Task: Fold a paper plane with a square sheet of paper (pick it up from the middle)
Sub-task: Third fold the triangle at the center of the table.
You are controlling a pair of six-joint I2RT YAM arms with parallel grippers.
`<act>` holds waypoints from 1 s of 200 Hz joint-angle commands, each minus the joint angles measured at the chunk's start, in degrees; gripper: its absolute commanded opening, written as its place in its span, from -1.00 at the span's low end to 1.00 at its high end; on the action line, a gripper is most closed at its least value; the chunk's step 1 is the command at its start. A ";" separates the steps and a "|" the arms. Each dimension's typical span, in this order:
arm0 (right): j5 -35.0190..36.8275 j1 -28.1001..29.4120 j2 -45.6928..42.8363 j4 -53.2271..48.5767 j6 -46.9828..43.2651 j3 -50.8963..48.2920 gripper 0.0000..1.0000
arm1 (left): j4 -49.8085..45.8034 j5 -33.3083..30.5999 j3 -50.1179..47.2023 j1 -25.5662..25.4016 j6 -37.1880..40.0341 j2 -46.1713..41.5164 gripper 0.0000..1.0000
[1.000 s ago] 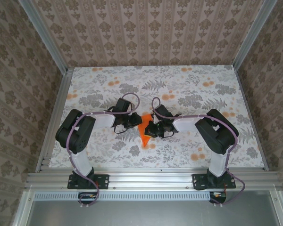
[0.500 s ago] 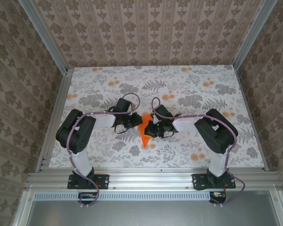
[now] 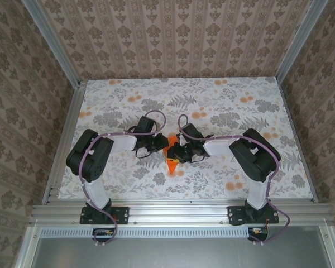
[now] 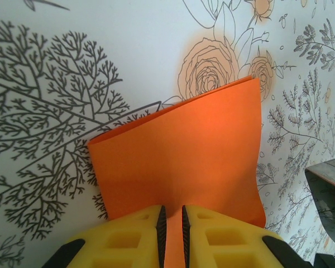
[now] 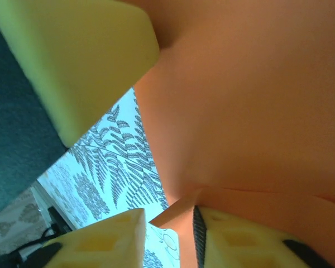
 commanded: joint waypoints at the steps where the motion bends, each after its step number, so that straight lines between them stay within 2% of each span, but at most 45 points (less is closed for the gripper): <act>1: 2.77 0.08 2.07 -3.18 -0.44 -0.99 -0.26 | -3.94 -1.15 1.23 -0.69 1.74 0.72 -0.63; 25: 3.11 -0.01 2.02 -3.52 -0.82 -1.66 -0.32 | -5.03 -1.33 2.67 -0.52 1.70 -0.49 -0.63; 65: 3.85 -0.27 2.03 -3.90 -1.73 -2.42 -0.67 | -6.43 -2.38 4.13 0.32 1.35 -4.68 -0.63; 118: 5.32 -0.41 2.33 -5.79 -2.47 -2.24 -0.97 | -3.32 -0.02 -2.82 0.04 -1.47 -9.51 -0.65; 200: 6.21 -0.36 2.20 -7.33 -2.67 -1.63 -1.00 | -7.26 1.19 -7.62 -3.82 -2.18 -13.98 -0.91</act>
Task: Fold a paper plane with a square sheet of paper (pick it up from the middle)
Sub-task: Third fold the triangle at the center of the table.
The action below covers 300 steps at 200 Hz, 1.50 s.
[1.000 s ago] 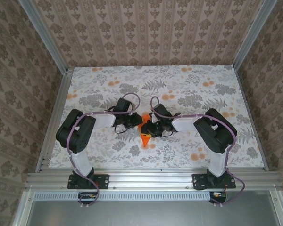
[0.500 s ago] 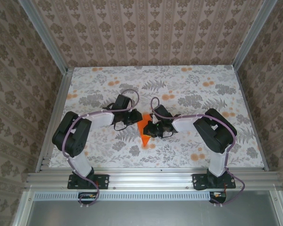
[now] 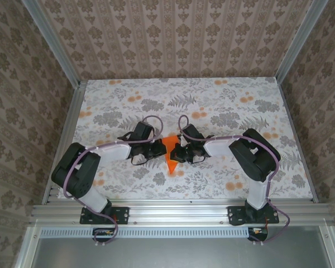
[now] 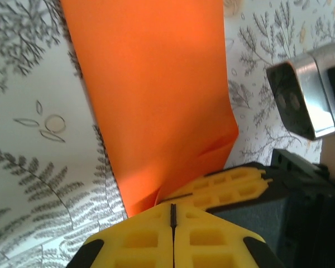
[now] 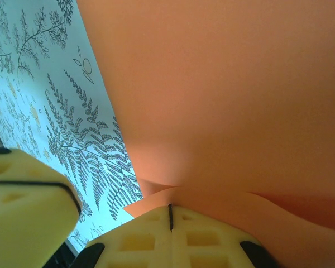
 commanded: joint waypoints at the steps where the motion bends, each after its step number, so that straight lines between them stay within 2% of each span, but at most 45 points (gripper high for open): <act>1: 4.58 -0.21 2.07 -6.71 -0.58 -0.82 -1.00 | -2.50 0.64 -0.17 -0.84 -0.43 -1.21 -0.91; 27: 4.58 -0.24 2.10 -6.89 -0.54 -0.73 -1.00 | -2.78 0.83 0.72 -1.55 -0.33 0.57 -1.00; 99: 4.57 -0.29 2.29 -7.22 -0.54 -0.46 -1.00 | -2.47 1.20 1.82 -2.47 -0.25 4.27 -1.00; 152: 4.06 -0.30 1.86 -7.01 -0.64 -0.33 -1.00 | -3.94 -1.38 2.70 -2.57 -0.58 6.49 -1.00; 250: -6.16 0.46 -7.29 -0.49 -4.25 -3.45 -1.00 | -9.81 -5.51 2.67 -4.23 -0.92 9.75 -1.00; 300: -5.63 1.71 -5.61 -1.37 -3.89 -4.83 -1.00 | -9.69 -6.09 2.34 -4.55 -1.79 9.50 -1.00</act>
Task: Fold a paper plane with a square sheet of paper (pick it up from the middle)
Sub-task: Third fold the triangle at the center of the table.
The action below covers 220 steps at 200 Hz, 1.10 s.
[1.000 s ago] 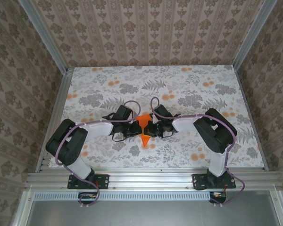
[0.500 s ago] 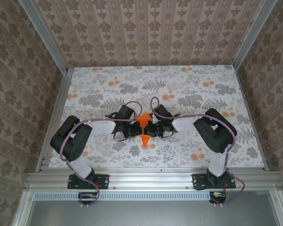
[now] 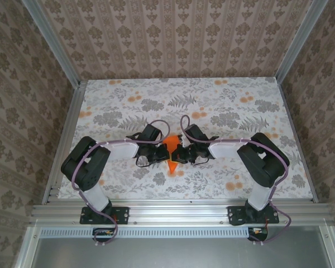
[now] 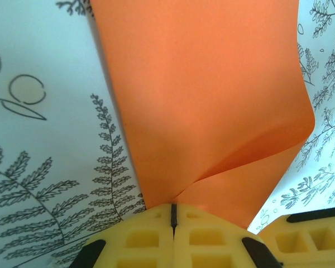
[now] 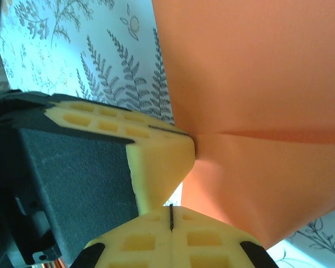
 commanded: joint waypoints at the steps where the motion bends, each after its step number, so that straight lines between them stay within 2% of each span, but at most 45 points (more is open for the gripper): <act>1: -2.34 1.28 0.32 -1.00 -0.70 -1.41 -1.00 | -5.25 -3.60 -1.15 -0.84 -1.37 2.70 -1.00; 43: -2.50 1.57 2.28 -3.44 -1.92 -1.72 -1.00 | -4.88 -3.67 -1.50 -0.89 -1.74 2.57 -1.00; 94: 0.52 1.51 0.03 -10.46 -6.41 -3.27 -1.00 | -5.16 -4.04 -1.35 -0.75 -1.83 2.62 -1.00; 142: -4.70 2.55 -2.41 -6.79 -6.81 -2.75 -0.99 | -5.29 -4.15 -1.17 -0.80 -1.93 2.69 -1.00; 220: -2.98 3.18 3.48 -7.31 -7.00 -2.83 -0.99 | -5.32 -4.29 -1.21 -0.77 -2.31 2.88 -1.00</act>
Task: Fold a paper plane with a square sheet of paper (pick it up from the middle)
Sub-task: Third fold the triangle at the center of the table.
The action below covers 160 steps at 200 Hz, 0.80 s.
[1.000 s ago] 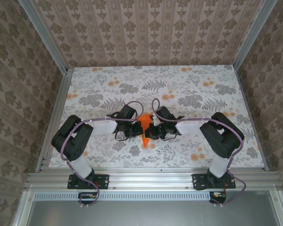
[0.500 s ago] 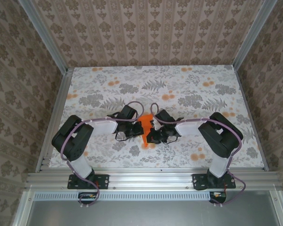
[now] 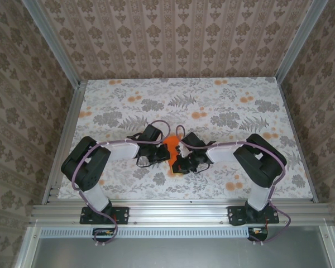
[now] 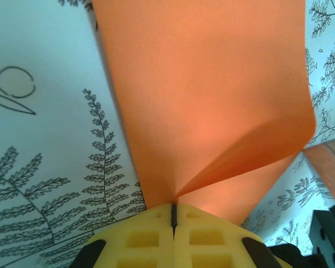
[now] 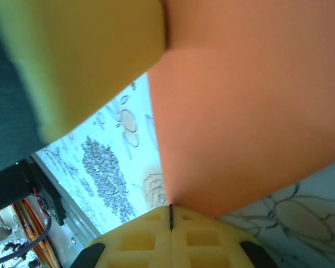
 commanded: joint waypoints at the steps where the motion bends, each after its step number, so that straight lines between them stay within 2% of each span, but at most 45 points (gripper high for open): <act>1: 1.10 0.33 2.25 -2.65 -1.11 -0.55 -0.99 | -5.60 -4.08 -1.21 -0.31 -0.96 2.88 -1.00; 30: 2.07 0.33 1.21 -4.46 -1.40 -0.15 -1.00 | -5.51 -4.17 -1.30 -0.37 -1.02 2.88 -1.00; 51: 2.65 -0.21 -6.46 -1.56 0.01 -0.37 -0.99 | -5.59 -4.26 -1.35 -0.32 -0.94 2.71 -1.00; 77: 8.28 -3.11 -12.97 -1.65 0.46 -0.55 -0.94 | -5.53 -4.19 -1.07 -0.38 -0.57 2.62 -1.00; 97: 10.10 -5.46 -11.21 -3.02 -0.59 0.16 -0.94 | -5.59 -4.24 -0.93 -0.37 -0.24 2.66 -1.00; 160: 6.07 -5.88 -3.79 -2.09 -1.80 4.36 -0.94 | -5.60 -4.10 -0.69 -0.31 0.03 2.06 -1.00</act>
